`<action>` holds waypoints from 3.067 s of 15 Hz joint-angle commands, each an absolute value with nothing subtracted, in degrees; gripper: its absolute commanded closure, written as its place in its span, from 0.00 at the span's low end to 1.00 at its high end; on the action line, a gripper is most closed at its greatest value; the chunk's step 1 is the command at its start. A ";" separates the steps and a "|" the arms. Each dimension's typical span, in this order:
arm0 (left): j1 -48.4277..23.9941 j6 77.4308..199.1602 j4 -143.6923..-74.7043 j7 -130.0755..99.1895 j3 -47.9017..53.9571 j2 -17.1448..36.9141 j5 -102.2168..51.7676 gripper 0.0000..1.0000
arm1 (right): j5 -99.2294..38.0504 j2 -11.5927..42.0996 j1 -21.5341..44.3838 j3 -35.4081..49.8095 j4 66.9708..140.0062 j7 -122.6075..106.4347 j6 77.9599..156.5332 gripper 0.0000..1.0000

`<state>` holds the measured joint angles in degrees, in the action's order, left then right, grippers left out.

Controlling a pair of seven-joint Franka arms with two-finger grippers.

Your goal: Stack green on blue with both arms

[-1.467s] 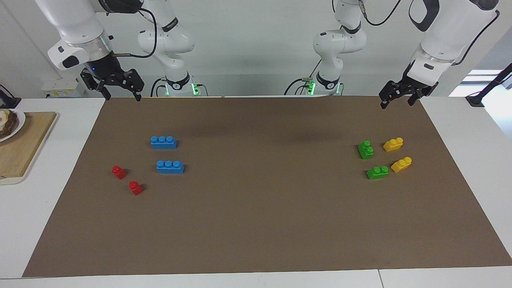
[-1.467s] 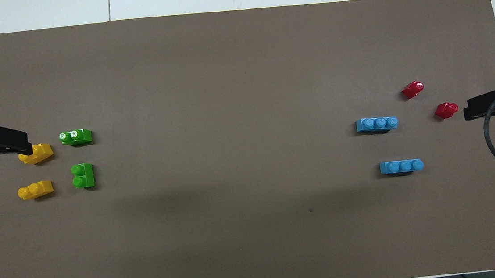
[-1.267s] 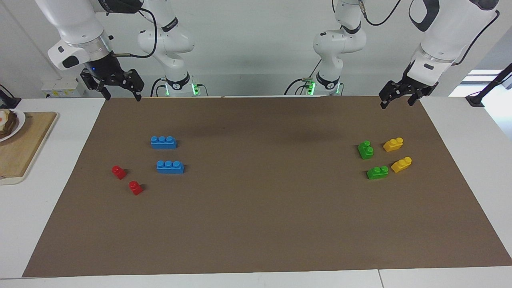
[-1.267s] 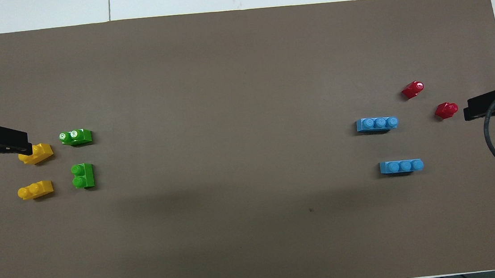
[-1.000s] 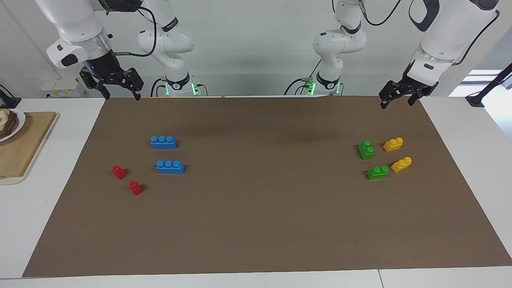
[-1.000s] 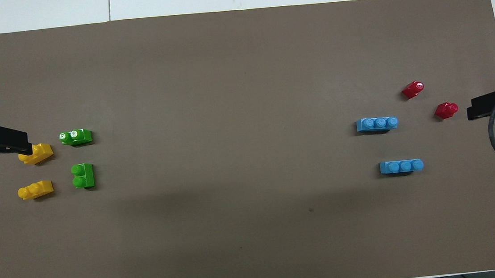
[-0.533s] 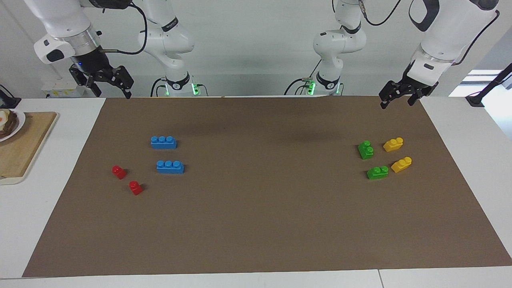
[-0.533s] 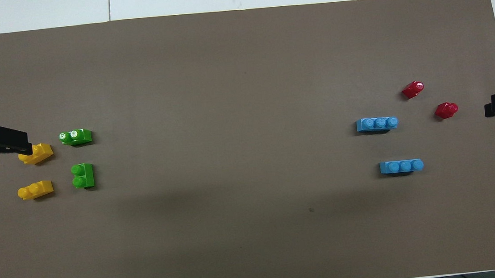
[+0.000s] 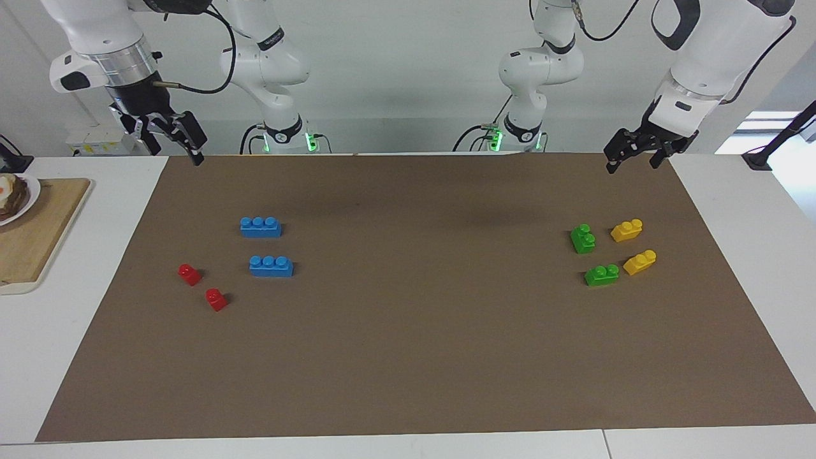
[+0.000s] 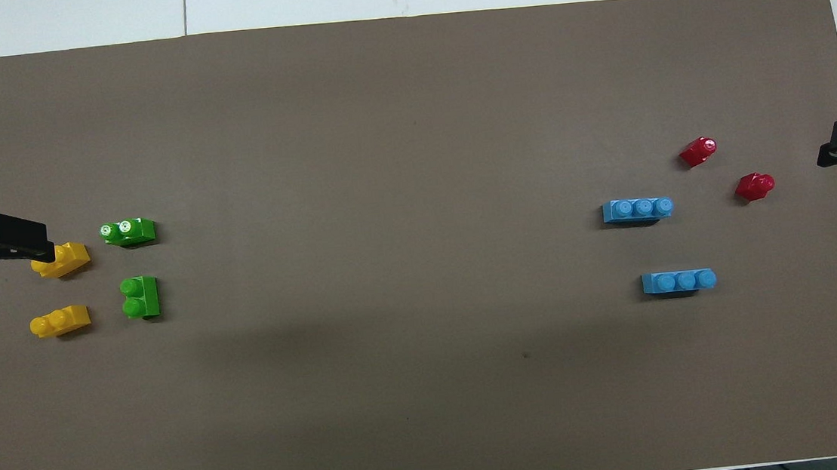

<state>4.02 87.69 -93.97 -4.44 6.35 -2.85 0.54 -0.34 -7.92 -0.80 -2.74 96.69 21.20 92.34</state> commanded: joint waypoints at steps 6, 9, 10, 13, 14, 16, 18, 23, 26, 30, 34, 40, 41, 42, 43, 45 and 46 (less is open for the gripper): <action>2.90 88.32 -99.73 -5.45 6.33 -6.32 0.44 0.00 | -6.50 -8.09 -1.49 -2.72 100.19 62.08 93.34 0.00; 2.90 94.72 -107.29 -5.27 6.33 -9.83 0.53 0.00 | -9.74 -8.17 -2.89 -2.99 103.00 66.53 93.78 0.00; 2.99 97.70 -110.01 -5.19 6.33 -10.89 0.53 0.00 | -10.63 -8.09 -3.51 -2.99 104.40 66.62 94.82 0.00; 3.69 102.21 -114.60 -4.93 6.33 -12.22 0.44 0.00 | -13.53 -6.78 -5.18 -2.99 106.17 66.71 96.15 0.00; 3.87 102.48 -115.22 -4.66 6.24 -12.22 0.44 0.00 | -14.14 -5.98 -5.97 -2.99 106.17 66.62 96.33 0.00; 4.39 103.09 -115.83 -5.19 6.15 -12.22 0.44 0.00 | -16.51 -3.79 -6.50 -2.99 106.17 66.62 96.33 0.00; 4.39 104.40 -117.41 -5.62 6.24 -12.30 0.26 0.00 | -17.84 -0.81 -7.29 -2.99 106.17 66.19 96.68 0.00; 4.39 112.92 -123.65 -7.29 6.15 -11.52 0.26 0.00 | -23.02 6.84 -9.31 -2.99 106.00 64.96 98.35 0.00; 4.39 117.85 -127.52 -6.86 6.15 -9.85 0.26 0.00 | -25.91 9.13 -8.96 -2.99 106.61 64.95 100.98 0.00; 5.96 124.35 -130.25 -6.51 6.15 -6.51 0.26 0.00 | -27.59 10.46 -8.70 -2.99 108.80 64.86 105.45 0.00; 7.03 127.60 -130.43 -6.24 6.15 -3.79 0.26 0.00 | -29.09 10.81 -8.53 -2.90 111.70 64.42 109.77 0.00; 8.44 134.63 -132.79 -6.77 6.33 0.35 0.26 0.00 | -30.76 11.07 -7.56 -2.73 115.66 64.08 113.64 0.00; 8.26 135.87 -133.32 -6.68 6.33 0.61 0.26 0.00 | -30.85 11.77 -7.56 -2.81 115.66 63.55 113.99 0.00; 8.00 136.31 -133.33 -6.59 6.33 0.88 0.26 0.00 | -31.28 12.04 -7.56 -2.73 115.75 63.20 114.86 0.00; 7.82 136.41 -133.33 -6.42 6.33 1.49 0.26 0.00 | -31.90 12.04 -7.47 -2.72 116.19 63.19 115.66 0.00; 7.82 136.58 -133.50 -6.33 6.33 1.76 0.26 0.00 | -32.08 12.04 -7.47 -2.73 116.54 63.19 116.19 0.00; 7.82 136.84 -133.59 -6.42 6.33 1.93 0.26 0.00 | -32.08 12.48 -7.47 -2.72 116.63 63.11 116.28 0.00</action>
<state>7.91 134.97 -132.46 -6.55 6.35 2.01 0.54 -30.43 12.35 -7.20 -2.93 115.60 64.93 114.98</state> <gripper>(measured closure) 0.000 0.000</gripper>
